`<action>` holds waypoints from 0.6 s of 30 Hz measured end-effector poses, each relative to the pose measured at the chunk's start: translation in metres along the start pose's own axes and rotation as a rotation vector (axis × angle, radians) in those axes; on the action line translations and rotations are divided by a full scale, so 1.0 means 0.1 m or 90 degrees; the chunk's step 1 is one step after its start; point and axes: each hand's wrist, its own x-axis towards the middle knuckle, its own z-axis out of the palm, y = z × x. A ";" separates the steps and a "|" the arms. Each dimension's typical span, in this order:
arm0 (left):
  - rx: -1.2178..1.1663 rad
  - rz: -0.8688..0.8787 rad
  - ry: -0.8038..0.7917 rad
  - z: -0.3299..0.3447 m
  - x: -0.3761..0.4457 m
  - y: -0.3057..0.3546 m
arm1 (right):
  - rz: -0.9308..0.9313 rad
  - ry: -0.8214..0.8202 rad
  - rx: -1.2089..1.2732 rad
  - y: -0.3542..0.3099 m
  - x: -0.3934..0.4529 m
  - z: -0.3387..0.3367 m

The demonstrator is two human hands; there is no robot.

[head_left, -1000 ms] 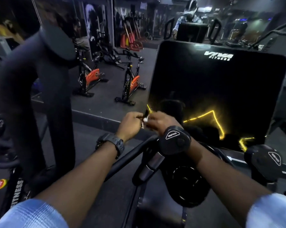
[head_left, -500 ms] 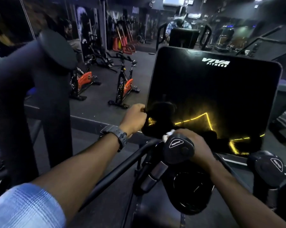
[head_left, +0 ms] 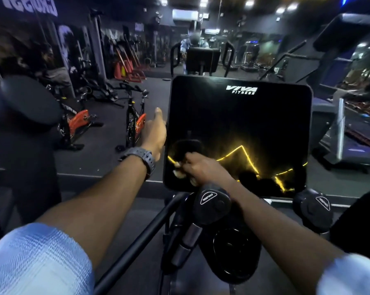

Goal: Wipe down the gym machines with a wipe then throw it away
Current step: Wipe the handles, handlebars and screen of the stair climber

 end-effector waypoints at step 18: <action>-0.218 -0.120 0.021 -0.13 0.06 -0.01 | -0.001 0.098 -0.184 0.20 0.97 -0.50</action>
